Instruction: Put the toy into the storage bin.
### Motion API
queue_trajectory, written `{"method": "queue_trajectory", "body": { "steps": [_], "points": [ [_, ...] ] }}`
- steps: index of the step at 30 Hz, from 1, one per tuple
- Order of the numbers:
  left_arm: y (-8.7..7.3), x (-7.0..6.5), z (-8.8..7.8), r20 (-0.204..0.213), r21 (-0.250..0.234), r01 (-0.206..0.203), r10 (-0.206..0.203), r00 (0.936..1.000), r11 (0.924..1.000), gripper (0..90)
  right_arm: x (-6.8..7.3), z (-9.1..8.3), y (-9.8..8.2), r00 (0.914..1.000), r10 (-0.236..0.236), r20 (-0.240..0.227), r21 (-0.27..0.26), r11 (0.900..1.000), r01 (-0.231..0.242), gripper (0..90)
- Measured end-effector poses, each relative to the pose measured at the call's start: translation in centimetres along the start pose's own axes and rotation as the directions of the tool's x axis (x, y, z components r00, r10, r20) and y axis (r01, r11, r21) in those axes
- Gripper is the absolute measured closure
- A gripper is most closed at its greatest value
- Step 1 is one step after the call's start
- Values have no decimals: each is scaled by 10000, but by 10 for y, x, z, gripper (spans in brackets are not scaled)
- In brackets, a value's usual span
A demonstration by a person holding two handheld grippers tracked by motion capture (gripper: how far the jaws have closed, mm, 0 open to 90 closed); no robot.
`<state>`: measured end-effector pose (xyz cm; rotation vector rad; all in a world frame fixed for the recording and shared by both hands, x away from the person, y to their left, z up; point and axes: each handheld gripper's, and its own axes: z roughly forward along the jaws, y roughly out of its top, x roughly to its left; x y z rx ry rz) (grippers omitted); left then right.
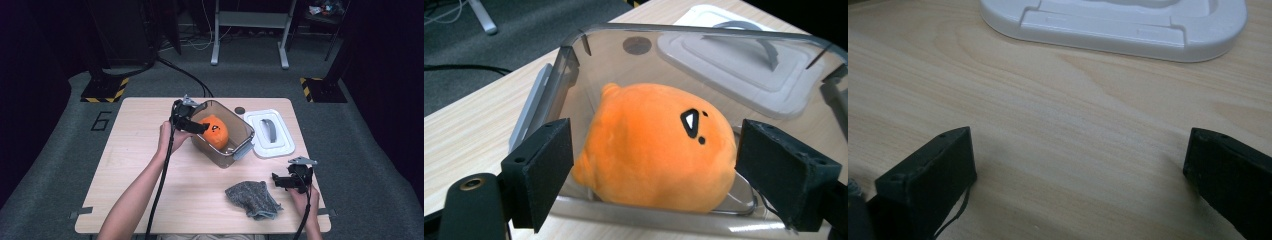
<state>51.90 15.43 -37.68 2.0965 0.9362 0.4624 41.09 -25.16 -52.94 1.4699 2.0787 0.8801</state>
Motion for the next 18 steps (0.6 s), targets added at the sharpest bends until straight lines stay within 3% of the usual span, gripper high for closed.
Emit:
{"method": "queue_trajectory", "body": {
  "steps": [9,18],
  "points": [
    [-19,3,-21,-98,-522,192,-197,9998,9985,136,0,0,0,10000,0,0,-1,10000,0,0],
    [-52,14,-36,-256,-894,482,-507,9984,9948,118,0,0,0,10000,0,0,0,10000,0,0]
  ]
}}
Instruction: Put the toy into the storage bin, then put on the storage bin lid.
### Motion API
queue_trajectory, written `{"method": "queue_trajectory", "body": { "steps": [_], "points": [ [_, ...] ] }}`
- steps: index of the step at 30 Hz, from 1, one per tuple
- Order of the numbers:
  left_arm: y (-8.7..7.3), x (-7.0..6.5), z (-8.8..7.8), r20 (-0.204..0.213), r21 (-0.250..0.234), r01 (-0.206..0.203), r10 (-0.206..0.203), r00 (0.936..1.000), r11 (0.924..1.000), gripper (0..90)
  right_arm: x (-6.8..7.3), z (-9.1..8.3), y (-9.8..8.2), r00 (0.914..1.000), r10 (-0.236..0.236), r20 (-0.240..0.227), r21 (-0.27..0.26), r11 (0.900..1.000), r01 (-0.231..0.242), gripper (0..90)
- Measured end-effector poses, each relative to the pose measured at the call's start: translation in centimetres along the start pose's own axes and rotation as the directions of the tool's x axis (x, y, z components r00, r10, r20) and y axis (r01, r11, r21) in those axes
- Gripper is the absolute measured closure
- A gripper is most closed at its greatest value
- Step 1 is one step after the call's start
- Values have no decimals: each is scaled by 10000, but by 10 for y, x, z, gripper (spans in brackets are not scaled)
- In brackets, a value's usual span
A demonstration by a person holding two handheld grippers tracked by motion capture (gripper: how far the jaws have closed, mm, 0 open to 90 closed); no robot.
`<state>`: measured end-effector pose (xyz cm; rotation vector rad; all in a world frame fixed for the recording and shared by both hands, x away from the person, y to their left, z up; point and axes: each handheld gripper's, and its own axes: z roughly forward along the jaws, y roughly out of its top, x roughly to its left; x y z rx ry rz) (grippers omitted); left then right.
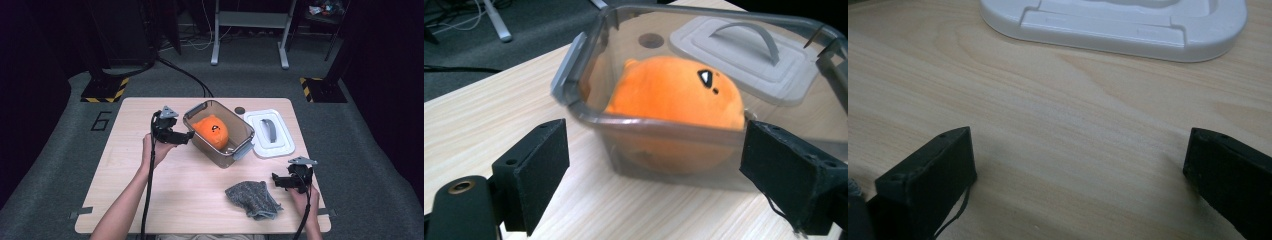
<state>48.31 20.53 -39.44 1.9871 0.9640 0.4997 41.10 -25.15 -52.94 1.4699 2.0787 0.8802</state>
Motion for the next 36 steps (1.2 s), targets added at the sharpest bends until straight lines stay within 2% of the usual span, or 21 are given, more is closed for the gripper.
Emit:
{"method": "queue_trajectory", "body": {
  "steps": [7,10,19,25,26,27,29,32,34,35,36],
  "points": [
    [-24,8,-10,-297,97,66,-63,9995,9999,110,0,0,0,10000,16,10,6,10000,-16,0],
    [-37,12,-14,-603,91,54,-48,9982,9999,98,0,0,0,10000,31,11,4,10000,-31,0],
    [-85,30,-15,-1038,497,664,-610,9927,9966,52,-1,0,0,10000,-59,-56,11,10000,59,0],
    [-122,43,-5,-1458,764,1413,-1291,9808,9870,19,-2,1,1,9998,-129,-152,23,9999,129,0],
    [-128,46,-2,-1464,880,1683,-1544,9771,9818,15,-3,1,2,9997,-165,-177,62,9998,166,0],
    [-131,49,-1,-1418,1057,1795,-1638,9762,9781,0,-4,1,2,9996,-225,-183,109,9997,228,0],
    [-141,51,3,-1587,1020,1969,-1794,9709,9751,1,-5,1,3,9995,-226,-203,180,9996,230,0],
    [-152,54,8,-1733,1367,1960,-1714,9698,9710,0,-6,0,4,9996,-182,-217,231,9996,187,0],
    [-157,54,10,-2027,1240,1902,-1628,9656,9739,0,-8,0,5,9994,-270,-196,162,9995,273,2],
    [-157,54,9,-2144,1300,1779,-1475,9656,9754,1,-9,0,7,9992,-278,-272,170,9995,283,1],
    [-157,53,9,-2170,1170,1827,-1544,9639,9762,0,-11,-1,9,9989,-268,-378,159,9995,274,2]
  ]
}}
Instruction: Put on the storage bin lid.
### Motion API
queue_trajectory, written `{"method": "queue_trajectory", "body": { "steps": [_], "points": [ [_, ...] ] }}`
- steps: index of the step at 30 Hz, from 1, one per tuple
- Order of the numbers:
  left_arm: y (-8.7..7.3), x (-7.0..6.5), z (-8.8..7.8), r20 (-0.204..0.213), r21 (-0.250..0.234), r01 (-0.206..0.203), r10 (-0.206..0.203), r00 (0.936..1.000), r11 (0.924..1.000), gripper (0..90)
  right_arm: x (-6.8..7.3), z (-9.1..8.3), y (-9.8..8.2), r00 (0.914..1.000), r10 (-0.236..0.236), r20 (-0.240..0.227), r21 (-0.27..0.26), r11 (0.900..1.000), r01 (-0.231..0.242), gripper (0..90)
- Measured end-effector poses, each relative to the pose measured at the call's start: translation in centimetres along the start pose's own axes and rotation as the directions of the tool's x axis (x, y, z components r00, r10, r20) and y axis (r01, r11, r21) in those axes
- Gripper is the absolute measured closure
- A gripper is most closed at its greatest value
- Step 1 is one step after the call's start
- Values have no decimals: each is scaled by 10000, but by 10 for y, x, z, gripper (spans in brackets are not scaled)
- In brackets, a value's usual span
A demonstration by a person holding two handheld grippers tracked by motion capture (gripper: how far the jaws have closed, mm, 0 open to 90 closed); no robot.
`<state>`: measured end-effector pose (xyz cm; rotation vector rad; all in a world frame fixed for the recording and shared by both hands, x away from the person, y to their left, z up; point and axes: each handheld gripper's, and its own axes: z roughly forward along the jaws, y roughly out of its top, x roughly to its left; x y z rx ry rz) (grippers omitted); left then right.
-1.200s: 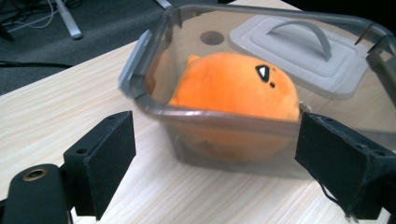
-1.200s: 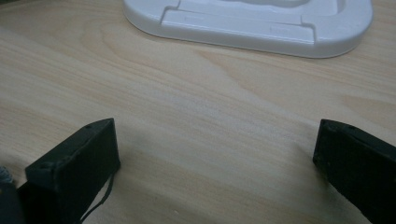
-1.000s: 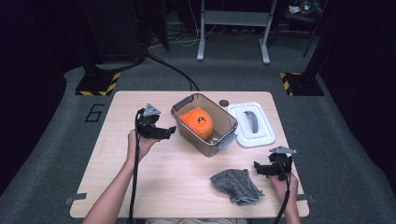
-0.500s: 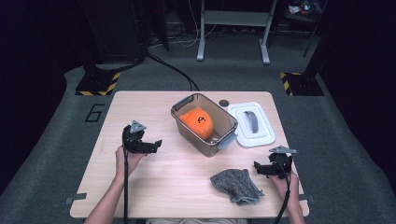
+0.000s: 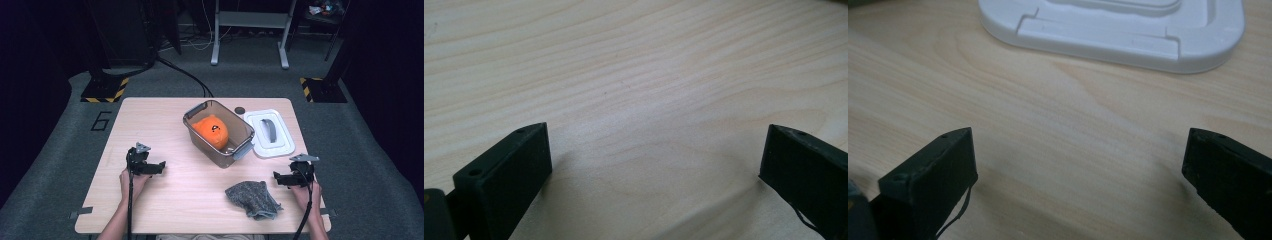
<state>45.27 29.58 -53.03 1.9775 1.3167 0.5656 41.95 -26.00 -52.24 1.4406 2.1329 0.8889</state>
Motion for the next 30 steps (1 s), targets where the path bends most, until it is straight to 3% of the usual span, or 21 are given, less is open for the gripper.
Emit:
{"method": "queue_trajectory", "body": {
  "steps": [3,7,19,23,30],
  "points": [
    [0,0,0,-40,335,-408,409,9992,9986,0,-2,-3,8,10000,48,-20,-190,9998,-48,10],
    [-1,0,0,-55,260,-289,290,9996,9992,0,-6,-4,20,9998,20,-204,-337,9994,-27,20],
    [0,0,0,233,313,-654,647,9976,9974,0,-19,2,52,9986,193,-485,-512,9985,-218,41],
    [0,-1,0,232,315,-661,654,9976,9973,0,-22,8,63,9983,142,-558,-537,9984,-172,58],
    [0,-1,0,224,290,-654,648,9977,9974,0,-26,23,81,9957,456,-808,-503,9975,-498,97]
  ]
}}
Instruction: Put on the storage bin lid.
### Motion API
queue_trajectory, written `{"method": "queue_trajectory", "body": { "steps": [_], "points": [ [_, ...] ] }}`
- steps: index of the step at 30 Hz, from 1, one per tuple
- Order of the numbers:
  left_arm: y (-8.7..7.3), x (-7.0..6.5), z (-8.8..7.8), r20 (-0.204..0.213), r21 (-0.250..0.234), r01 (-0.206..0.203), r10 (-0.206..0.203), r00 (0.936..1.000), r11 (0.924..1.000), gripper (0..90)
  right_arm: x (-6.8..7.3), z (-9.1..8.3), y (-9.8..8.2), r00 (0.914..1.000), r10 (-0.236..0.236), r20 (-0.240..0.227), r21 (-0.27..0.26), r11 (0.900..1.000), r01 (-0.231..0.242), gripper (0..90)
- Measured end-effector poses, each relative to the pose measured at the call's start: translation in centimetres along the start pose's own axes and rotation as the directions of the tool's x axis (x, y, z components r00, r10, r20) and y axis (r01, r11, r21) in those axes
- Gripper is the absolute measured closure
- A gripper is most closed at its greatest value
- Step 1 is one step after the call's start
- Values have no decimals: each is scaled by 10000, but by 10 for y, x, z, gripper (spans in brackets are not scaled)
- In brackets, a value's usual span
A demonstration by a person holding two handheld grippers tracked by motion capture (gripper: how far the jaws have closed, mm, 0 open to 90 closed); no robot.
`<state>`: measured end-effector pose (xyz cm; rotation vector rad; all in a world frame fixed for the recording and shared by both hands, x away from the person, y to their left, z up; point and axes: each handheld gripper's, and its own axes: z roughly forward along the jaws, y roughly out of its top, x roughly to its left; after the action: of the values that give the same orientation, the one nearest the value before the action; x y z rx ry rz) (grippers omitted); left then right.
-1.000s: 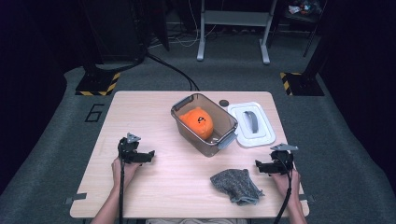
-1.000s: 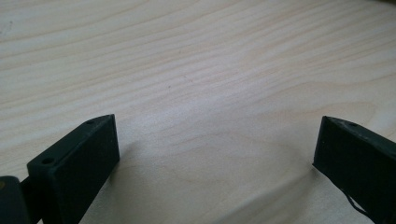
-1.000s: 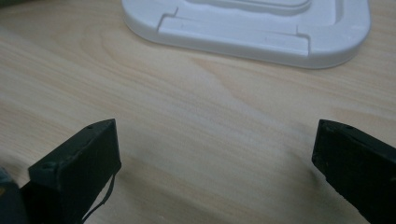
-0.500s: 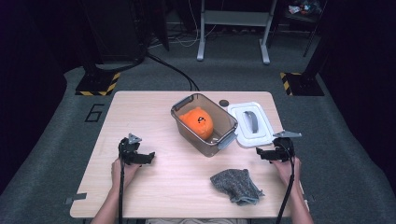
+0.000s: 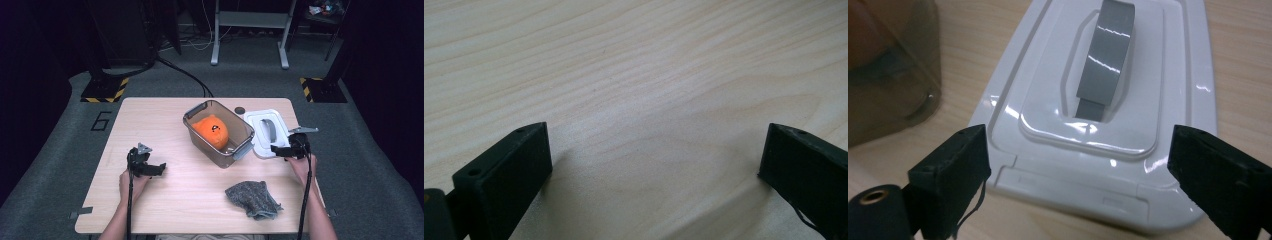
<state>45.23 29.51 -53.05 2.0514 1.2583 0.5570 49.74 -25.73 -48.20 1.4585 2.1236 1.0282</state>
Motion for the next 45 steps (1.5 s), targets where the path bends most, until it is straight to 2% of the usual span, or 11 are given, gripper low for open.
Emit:
{"method": "queue_trajectory", "body": {
  "steps": [2,4,7,10,15,19,22,25,29,39,45],
  "points": [
    [0,0,0,17,-3,0,0,10000,10000,0,-1,7,3,9997,-159,206,53,9999,158,119],
    [0,0,0,12,-9,-26,26,10000,10000,1,-4,14,6,10000,56,8,185,9998,-56,143],
    [0,0,0,21,-1,-25,25,10000,10000,1,-6,22,10,9998,100,195,-25,9999,-100,198],
    [0,-1,0,5,-49,-41,41,10000,10000,1,-7,30,15,9992,308,255,245,9992,-315,255],
    [0,0,0,41,5,-77,77,10000,10000,2,-8,37,23,9977,126,672,-48,9999,-123,360],
    [0,-1,0,41,-1,-69,69,10000,10000,2,-10,42,30,9974,434,573,-75,9990,-431,423],
    [0,0,0,56,6,-79,79,10000,10000,2,-6,48,33,9951,-6,992,58,10000,0,455],
    [0,-1,0,49,-2,-78,78,10000,10000,2,-9,56,35,9943,557,905,255,9980,-582,509],
    [0,-1,0,53,0,-75,75,10000,10000,2,-10,59,33,9946,692,768,295,9970,-716,616],
    [0,-1,0,49,-4,-79,79,10000,10000,2,-6,45,24,9947,757,696,592,9950,-799,628],
    [1,-1,0,101,63,-127,127,9999,9999,2,-6,39,24,9968,460,651,658,9966,-503,490]
  ]
}}
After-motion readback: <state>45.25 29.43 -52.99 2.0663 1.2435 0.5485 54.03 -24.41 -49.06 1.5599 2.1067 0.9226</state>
